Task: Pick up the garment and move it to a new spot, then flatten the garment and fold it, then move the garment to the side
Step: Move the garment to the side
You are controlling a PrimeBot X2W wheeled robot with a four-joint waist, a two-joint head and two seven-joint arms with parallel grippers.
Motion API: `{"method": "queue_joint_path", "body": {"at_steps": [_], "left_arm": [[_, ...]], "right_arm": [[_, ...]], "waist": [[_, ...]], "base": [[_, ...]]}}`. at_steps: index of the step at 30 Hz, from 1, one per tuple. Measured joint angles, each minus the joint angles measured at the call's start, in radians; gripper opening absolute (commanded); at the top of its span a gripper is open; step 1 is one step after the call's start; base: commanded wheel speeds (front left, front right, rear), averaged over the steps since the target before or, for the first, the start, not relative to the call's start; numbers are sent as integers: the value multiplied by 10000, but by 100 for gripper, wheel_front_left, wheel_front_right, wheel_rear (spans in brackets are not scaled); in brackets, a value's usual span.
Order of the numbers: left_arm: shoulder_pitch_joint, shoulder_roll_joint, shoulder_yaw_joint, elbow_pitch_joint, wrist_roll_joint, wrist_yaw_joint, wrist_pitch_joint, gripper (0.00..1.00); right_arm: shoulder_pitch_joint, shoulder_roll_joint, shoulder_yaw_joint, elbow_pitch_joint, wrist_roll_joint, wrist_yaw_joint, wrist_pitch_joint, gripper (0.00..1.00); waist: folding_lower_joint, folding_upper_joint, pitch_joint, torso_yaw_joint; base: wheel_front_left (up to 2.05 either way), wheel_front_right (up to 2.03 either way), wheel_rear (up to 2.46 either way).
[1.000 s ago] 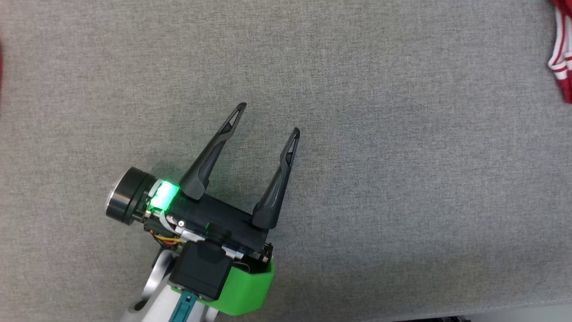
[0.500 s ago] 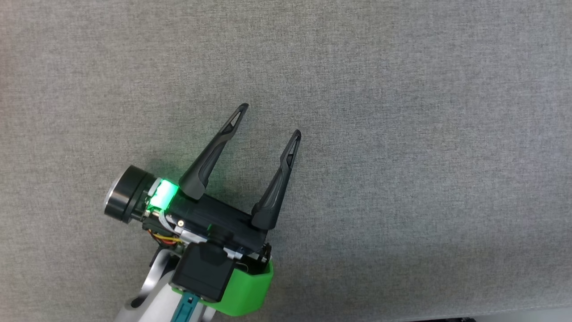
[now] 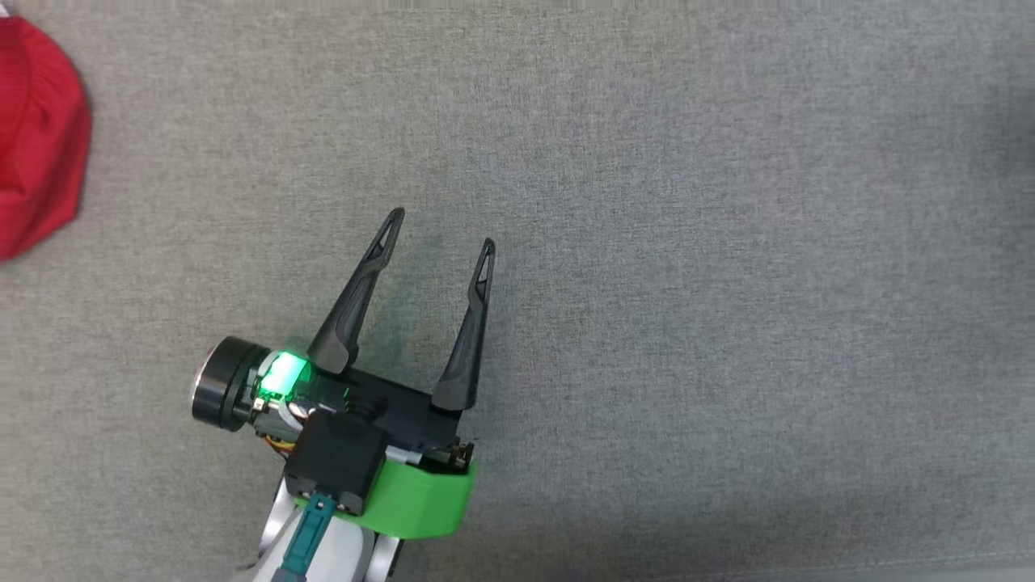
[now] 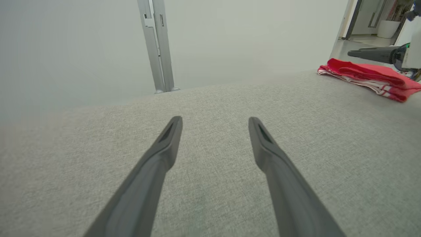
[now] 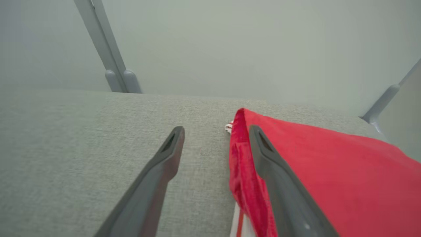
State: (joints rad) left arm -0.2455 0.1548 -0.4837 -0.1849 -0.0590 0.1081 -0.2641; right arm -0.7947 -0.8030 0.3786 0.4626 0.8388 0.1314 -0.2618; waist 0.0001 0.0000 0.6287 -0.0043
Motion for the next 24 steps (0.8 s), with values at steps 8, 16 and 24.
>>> {"method": "queue_joint_path", "body": {"at_steps": [8, 16, 24], "left_arm": [[1161, -230, 968, 846, -539, 69, 0, 100], [2227, -696, 2167, 1511, -1009, -305, 0, 100], [3188, -951, 3310, 1799, -1053, -688, 0, 100]], "right_arm": [[2134, 2978, -832, -1179, -2180, 2, -4, 100], [4384, 4846, -1916, -2109, -4002, 2, -8, 100], [6036, 6115, -2495, -3095, -5574, 0, -10, 100]], "waist": [[-1, 0, -1472, 58], [-1, 0, -3153, 42], [-2, 0, -4628, 3]], "base": [[0, 0, 0], [0, 0, 0], [0, 0, 0]]}}
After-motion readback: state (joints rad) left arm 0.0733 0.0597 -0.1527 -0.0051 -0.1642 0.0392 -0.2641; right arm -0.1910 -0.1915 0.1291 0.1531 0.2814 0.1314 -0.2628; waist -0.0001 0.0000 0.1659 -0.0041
